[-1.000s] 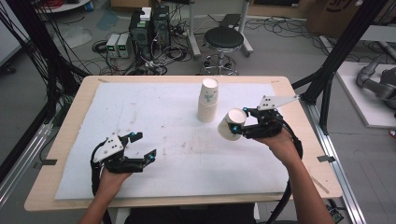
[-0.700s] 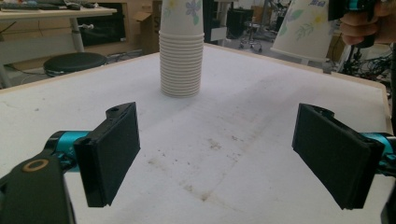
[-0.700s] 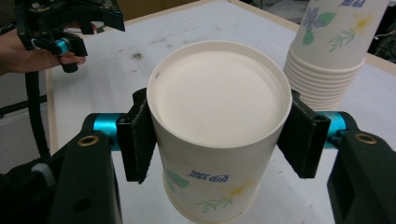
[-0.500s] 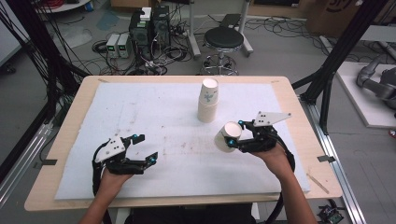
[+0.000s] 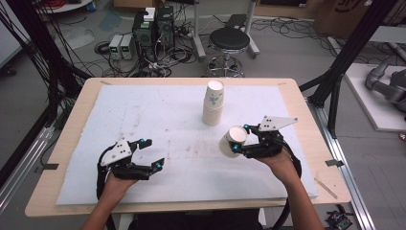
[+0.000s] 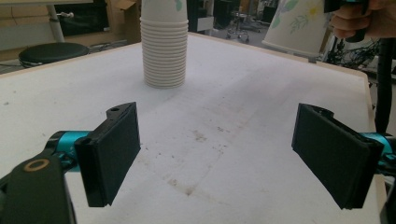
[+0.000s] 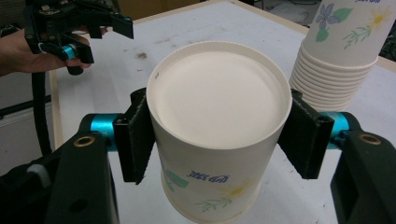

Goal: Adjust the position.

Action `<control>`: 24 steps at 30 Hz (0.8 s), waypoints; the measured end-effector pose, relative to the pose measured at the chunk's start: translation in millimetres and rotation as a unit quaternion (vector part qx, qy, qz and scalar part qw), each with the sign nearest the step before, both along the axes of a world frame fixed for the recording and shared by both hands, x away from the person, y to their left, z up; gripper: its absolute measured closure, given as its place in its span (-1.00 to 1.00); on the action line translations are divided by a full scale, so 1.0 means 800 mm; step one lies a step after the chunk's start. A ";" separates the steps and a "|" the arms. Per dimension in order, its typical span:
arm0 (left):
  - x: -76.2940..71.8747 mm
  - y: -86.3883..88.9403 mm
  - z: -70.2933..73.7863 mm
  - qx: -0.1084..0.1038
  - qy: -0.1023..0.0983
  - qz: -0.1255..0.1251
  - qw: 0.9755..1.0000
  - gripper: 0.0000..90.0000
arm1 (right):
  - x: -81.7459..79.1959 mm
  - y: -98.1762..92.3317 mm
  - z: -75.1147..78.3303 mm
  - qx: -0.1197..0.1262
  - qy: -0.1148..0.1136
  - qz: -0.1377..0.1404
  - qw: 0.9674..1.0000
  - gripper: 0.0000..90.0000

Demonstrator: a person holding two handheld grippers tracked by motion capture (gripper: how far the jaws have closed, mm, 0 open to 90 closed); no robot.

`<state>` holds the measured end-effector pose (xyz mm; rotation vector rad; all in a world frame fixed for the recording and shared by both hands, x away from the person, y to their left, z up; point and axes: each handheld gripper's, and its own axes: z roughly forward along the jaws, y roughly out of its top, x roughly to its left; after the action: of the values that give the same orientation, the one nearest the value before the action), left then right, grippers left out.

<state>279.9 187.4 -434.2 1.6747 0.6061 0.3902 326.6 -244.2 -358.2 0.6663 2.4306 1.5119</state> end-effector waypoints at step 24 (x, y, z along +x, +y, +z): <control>-0.001 -0.047 0.006 0.021 -0.006 -0.050 0.999 -0.66 | -0.011 0.025 -0.003 -0.006 -0.001 0.034 0.999 -0.24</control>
<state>279.2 149.5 -429.5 1.7336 0.5075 0.3421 318.1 -224.5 -360.3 0.5834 2.4827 1.5205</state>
